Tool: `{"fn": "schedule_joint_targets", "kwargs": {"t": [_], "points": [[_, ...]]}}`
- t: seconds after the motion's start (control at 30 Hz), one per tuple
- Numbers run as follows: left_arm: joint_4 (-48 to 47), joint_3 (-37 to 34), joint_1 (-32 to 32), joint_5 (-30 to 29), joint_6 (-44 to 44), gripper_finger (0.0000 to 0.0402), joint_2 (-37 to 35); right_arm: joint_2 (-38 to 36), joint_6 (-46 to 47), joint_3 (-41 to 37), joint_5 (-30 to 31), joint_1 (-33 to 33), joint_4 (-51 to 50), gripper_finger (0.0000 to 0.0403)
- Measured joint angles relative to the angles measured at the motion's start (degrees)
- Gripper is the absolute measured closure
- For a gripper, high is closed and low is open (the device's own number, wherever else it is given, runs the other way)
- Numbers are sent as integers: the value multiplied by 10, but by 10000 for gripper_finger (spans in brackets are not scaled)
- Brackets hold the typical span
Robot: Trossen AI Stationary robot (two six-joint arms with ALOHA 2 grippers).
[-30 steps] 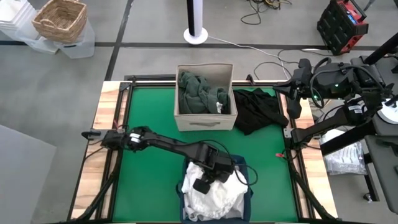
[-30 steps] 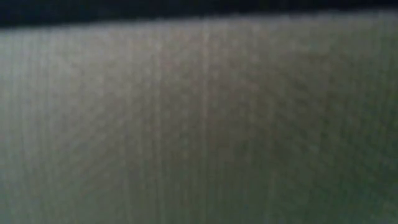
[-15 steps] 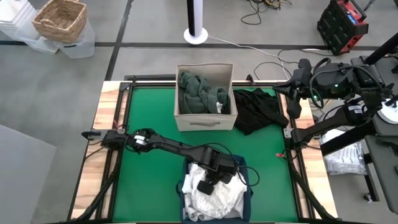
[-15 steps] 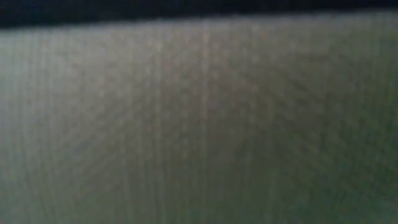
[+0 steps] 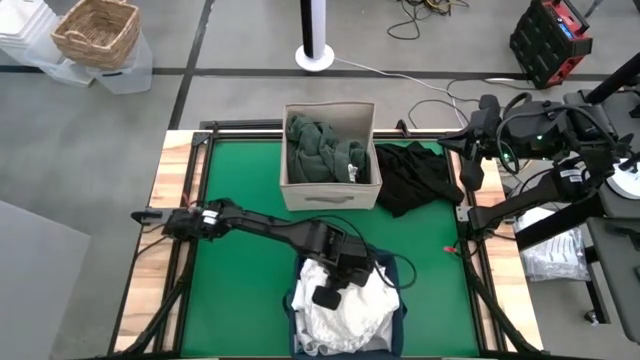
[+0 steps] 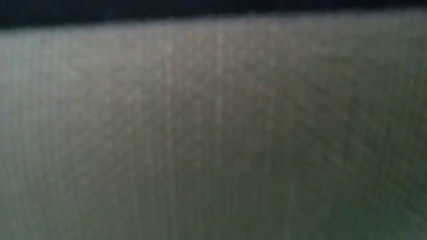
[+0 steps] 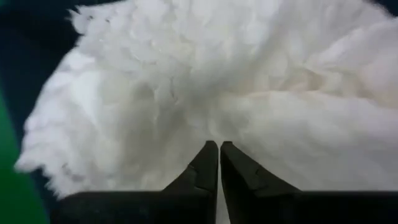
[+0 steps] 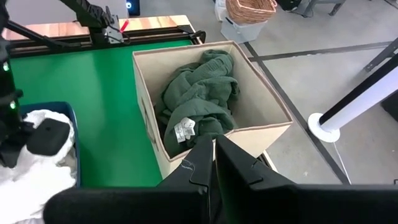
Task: Sort clothes
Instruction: Put the black shirt into the white laundry bin
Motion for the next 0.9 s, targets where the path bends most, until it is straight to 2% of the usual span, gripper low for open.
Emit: {"fn": "schedule_joint_targets", "kwargs": {"t": [0.23,0.4,0.57,0.8,0.9], "points": [[-35,0,0,-21,-23,401,-28,10,0,0,5,0,17,390],[-44,0,0,-50,-37,402,-61,29,7,0,75,0,11,390],[-45,0,2,-123,-40,402,-124,46,14,0,145,-22,8,390],[-44,0,6,-211,-39,402,-243,58,7,0,144,-74,8,390],[-44,0,7,-234,-37,402,-291,60,8,0,116,-101,8,390]]}}
